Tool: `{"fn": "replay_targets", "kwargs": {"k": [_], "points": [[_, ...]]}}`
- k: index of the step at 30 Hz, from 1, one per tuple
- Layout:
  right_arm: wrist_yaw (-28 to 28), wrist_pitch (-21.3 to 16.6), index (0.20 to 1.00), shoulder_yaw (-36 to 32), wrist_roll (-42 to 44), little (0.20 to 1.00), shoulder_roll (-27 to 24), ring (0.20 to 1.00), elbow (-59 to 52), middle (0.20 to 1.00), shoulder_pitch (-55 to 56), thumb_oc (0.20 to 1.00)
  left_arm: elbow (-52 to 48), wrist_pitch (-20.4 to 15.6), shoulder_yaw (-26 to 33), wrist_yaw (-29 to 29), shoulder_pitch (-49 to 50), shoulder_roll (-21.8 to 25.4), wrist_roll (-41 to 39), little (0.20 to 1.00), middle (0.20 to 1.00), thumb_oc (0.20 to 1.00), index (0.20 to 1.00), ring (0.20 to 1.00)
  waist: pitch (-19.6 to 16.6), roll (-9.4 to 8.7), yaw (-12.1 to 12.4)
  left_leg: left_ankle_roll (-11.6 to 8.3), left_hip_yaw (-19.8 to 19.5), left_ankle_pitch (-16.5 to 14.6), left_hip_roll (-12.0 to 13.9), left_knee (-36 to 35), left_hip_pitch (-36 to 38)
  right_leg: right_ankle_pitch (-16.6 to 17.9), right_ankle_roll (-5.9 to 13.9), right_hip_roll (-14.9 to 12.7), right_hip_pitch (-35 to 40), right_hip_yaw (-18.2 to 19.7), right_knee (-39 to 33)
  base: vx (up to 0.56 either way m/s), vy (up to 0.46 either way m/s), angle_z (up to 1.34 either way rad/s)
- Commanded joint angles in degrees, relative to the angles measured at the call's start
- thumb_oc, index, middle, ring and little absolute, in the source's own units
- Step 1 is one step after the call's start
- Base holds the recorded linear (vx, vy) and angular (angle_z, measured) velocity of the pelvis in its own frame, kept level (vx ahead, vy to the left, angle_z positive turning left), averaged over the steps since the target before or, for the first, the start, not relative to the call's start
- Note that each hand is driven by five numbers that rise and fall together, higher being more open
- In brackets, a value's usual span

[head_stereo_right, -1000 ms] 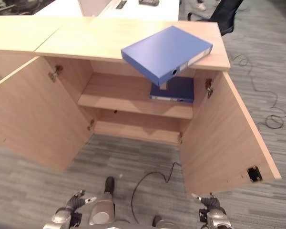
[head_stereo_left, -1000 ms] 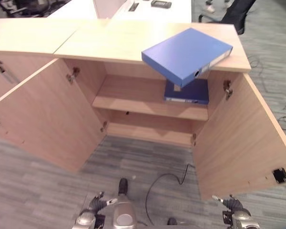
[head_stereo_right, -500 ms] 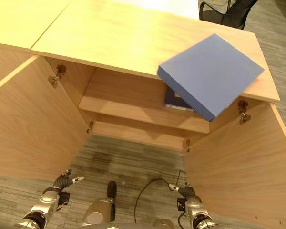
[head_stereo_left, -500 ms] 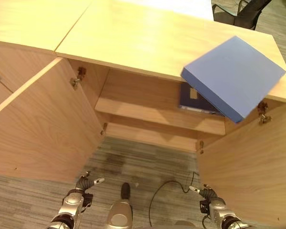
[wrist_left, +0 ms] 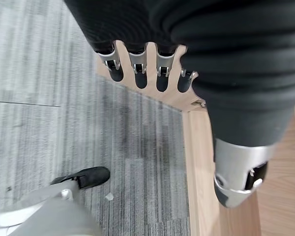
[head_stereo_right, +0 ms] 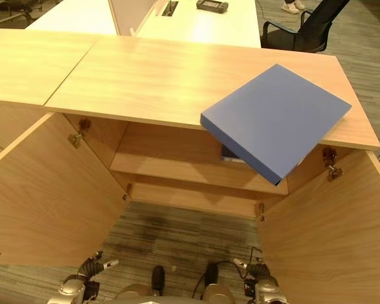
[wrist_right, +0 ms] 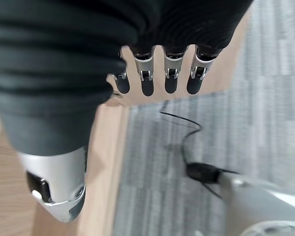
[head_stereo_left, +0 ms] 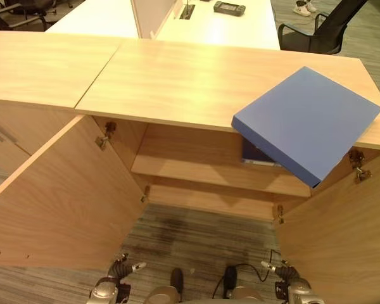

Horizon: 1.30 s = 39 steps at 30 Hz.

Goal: Put the empty folder in the office cabinet

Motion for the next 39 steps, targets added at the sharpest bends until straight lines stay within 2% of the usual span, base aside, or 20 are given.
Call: {"fn": "replay_targets", "kwargs": {"k": [1,13,18,23,25,28,29,30,31,32,35,36,39], "points": [[-0.4,-0.8,1.0,-0.4,0.9,1.0,-2.6,1.0,0.0,1.0,-2.4,1.0,1.2,-1.5,-0.4,-0.1,-4.6,0.7,3.0,1.0,1.0,1.0,1.0,1.0,1.0,0.69,-0.4,-2.98,0.3,-3.0,1.9,2.6,-1.6,-5.7,2.84,-2.6,3.8,0.3,1.3,0.07,-0.043,-0.02],[-0.1,-0.7,1.0,-1.1,0.7,1.0,-4.4,1.0,-0.3,1.0,-1.8,1.0,0.7,-1.1,-0.3,-0.2,-3.3,0.2,3.0,1.0,1.0,1.0,1.0,1.0,-0.2,1.7,-0.9,-3.91,0.4,-3.1,3.0,1.4,1.2,-6.9,2.46,-2.1,6.5,0.1,0.6,0.05,-0.043,-0.02],[-2.2,-1.7,1.0,-2.8,-1.2,1.0,-7.5,1.0,-3.6,1.0,-1.8,1.0,-1.1,-1.2,-0.1,-0.4,-2.3,0.9,3.0,1.0,1.0,1.0,1.0,1.0,-0.5,2.09,-1.2,-4.18,0.6,-3.2,3.4,1.2,1.9,-7.3,2.38,-2.0,7.1,0.1,0.5,0.02,-0.035,0.0],[-6.4,-3.4,1.0,-7.4,-6.3,1.0,-12.2,1.0,-14.6,1.0,1.1,1.0,-5.1,-1.8,0.4,-0.5,-0.1,2.0,4.2,1.0,1.0,1.0,1.0,1.0,-0.7,2.31,-1.7,-4.23,1.0,-3.4,3.6,1.0,2.4,-7.6,2.51,-1.8,7.5,0.3,0.6,0.01,-0.003,-0.01],[-9.2,-4.5,1.0,-11.2,-9.5,1.0,-15.3,1.0,-23.1,1.0,2.7,1.0,-5.8,-2.1,1.1,-0.3,0.8,1.6,4.6,1.0,1.0,1.0,1.0,1.0,-0.8,2.33,-2.4,-4.21,1.2,-3.6,3.8,0.8,2.9,-7.8,2.45,-1.8,7.7,0.5,0.7,0.02,-0.014,-0.1],[-11.2,-4.7,1.0,-14.5,-14.4,1.0,-17.6,1.0,-35.3,1.0,4.3,1.0,-6.8,-2.1,1.7,-0.2,1.5,0.7,4.3,1.0,1.0,1.0,1.0,1.0,-0.8,2.45,-3.1,-4.13,1.3,-3.8,3.9,0.8,3.2,-7.9,2.38,-1.7,7.6,1.0,0.8,0.01,-0.006,-0.07],[-11.2,-4.4,1.0,-14.7,-14.6,1.0,-17.6,1.0,-35.7,1.0,4.6,1.0,-6.7,-2.1,1.6,-0.2,1.5,0.7,4.3,1.0,1.0,1.0,1.0,1.0,-0.8,2.5,-3.1,-4.13,1.3,-3.8,3.9,0.8,3.2,-7.9,2.38,-1.7,7.6,1.0,0.8,0.01,-0.01,-0.09],[-12.8,-4.8,1.0,-17.2,-18.0,1.0,-18.9,1.0,-43.1,1.0,5.3,1.0,-7.0,-2.0,2.0,-0.2,1.7,0.1,4.6,1.0,1.0,1.0,1.0,1.0,-0.8,2.47,-3.4,-4.08,1.5,-3.9,4.0,0.8,3.3,-8.0,2.3,-1.6,7.6,1.2,0.8,0.01,-0.006,-0.07],[-12.8,-4.8,1.0,-17.2,-18.0,1.0,-18.9,1.0,-43.2,1.0,5.3,1.0,-7.0,-2.0,2.0,-0.2,1.7,0.1,4.6,1.0,1.0,1.0,1.0,1.0,-0.8,2.48,-3.4,-4.08,1.6,-3.9,4.0,0.8,3.3,-8.0,2.3,-1.6,7.6,1.2,0.8,0.02,-0.015,-0.05],[-14.3,-5.4,1.0,-19.3,-21.7,1.0,-20.2,1.0,-49.4,1.0,5.3,1.0,-7.8,-2.1,2.1,-0.3,1.9,-0.3,5.0,1.0,1.0,1.0,1.0,1.0,-0.8,2.38,-3.8,-3.98,1.7,-4.0,4.1,0.8,3.4,-8.0,2.26,-1.5,7.6,1.5,0.8,0.0,0.0,0.0],[-16.0,-5.4,1.0,-20.9,-24.4,1.0,-20.7,1.0,-53.1,1.0,5.2,1.0,-8.1,-2.2,1.9,-0.3,2.0,-0.4,5.6,1.0,1.0,1.0,1.0,1.0,-0.9,2.3,-3.7,-3.85,2.0,-3.5,4.2,0.9,3.1,-7.5,2.14,-1.4,7.2,1.6,1.0,-0.02,-0.005,-0.03],[-17.7,-5.3,1.0,-22.3,-28.5,1.0,-22.1,1.0,-57.3,1.0,4.7,1.0,-8.9,-2.4,1.9,-0.3,2.2,-0.3,6.0,1.0,1.0,1.0,1.0,1.0,-1.1,2.18,-3.8,-3.81,2.2,-3.5,4.3,0.9,3.0,-7.6,2.12,-1.2,7.2,1.8,1.0,-0.03,-0.011,-0.08],[-19.5,-4.4,1.0,-24.4,-33.9,1.0,-24.2,1.0,-62.4,1.0,4.5,1.0,-9.9,-2.7,2.0,-0.1,2.5,-0.1,6.5,1.0,1.0,1.0,1.0,1.0,-1.4,1.93,-3.7,-3.82,2.1,-3.5,4.4,0.8,3.0,-7.7,2.16,-1.1,7.2,2.0,0.9,0.03,-0.007,-0.06]]}}
